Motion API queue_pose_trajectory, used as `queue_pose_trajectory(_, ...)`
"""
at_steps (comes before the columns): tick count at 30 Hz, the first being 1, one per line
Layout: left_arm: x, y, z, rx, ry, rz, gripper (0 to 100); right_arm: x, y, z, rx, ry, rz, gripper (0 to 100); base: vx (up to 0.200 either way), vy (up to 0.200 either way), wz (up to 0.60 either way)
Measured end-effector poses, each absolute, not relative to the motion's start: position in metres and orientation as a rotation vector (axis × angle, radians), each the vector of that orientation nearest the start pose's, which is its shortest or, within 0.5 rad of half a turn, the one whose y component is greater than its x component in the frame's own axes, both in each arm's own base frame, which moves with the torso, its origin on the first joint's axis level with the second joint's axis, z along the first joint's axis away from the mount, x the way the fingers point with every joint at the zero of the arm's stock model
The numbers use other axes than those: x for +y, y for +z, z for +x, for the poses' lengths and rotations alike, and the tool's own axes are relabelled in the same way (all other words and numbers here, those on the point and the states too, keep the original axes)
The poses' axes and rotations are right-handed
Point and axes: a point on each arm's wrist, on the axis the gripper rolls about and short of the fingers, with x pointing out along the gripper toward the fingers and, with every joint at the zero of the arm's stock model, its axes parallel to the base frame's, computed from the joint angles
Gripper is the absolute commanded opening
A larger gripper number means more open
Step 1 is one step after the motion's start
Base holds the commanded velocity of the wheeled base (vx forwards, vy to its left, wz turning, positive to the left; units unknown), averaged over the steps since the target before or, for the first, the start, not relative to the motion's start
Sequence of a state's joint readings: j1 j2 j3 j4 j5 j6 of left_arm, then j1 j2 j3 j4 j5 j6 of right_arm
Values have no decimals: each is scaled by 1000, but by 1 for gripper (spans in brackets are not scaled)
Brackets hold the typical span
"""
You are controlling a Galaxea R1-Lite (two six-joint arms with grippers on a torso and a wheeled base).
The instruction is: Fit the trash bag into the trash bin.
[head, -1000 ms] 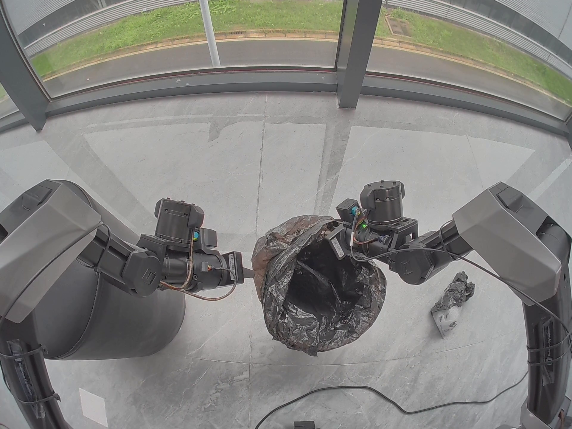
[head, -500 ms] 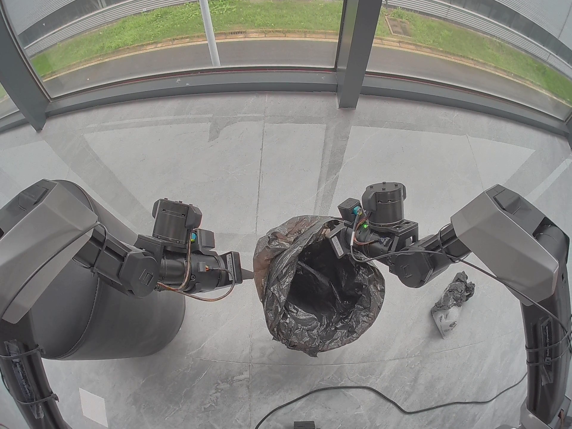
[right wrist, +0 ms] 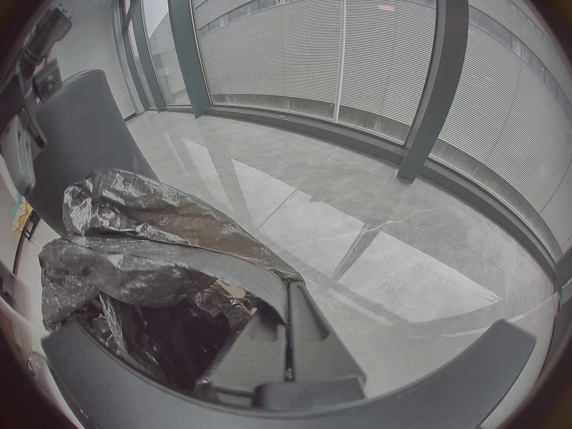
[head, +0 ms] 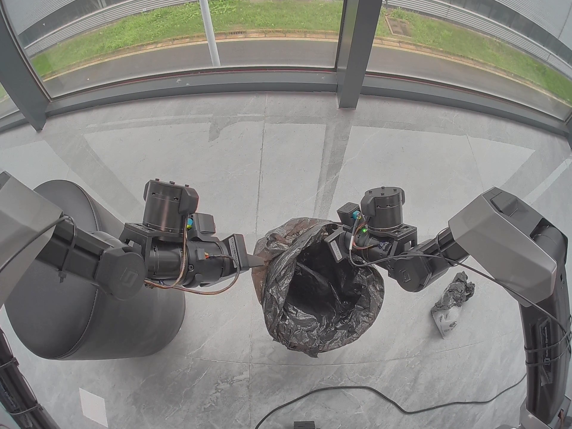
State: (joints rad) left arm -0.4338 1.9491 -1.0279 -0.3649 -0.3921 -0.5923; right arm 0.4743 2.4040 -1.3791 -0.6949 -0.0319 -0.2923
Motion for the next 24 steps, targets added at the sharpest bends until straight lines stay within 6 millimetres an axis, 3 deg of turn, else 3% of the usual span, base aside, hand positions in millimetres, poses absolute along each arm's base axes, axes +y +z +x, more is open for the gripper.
queue_pose_trajectory(7, -173, 131, 305, 760, -505, -456, 0, 216, 56, 420, 265, 487, -371, 0, 0, 0, 0)
queue_pose_trajectory(8, -174, 130, 304, 758, -504, -440, 100, 216, 55, 420, 266, 487, -372, 0, 0, 0, 0)
queue_pose_trajectory(18, -193, 128, 288, 758, -578, -347, 100, 216, 53, 419, 273, 488, -372, 0, 0, 0, 0)
queue_pose_trajectory(24, -206, 126, 281, 763, -610, -379, 100, 216, 52, 420, 276, 488, -372, 0, 0, 0, 0)
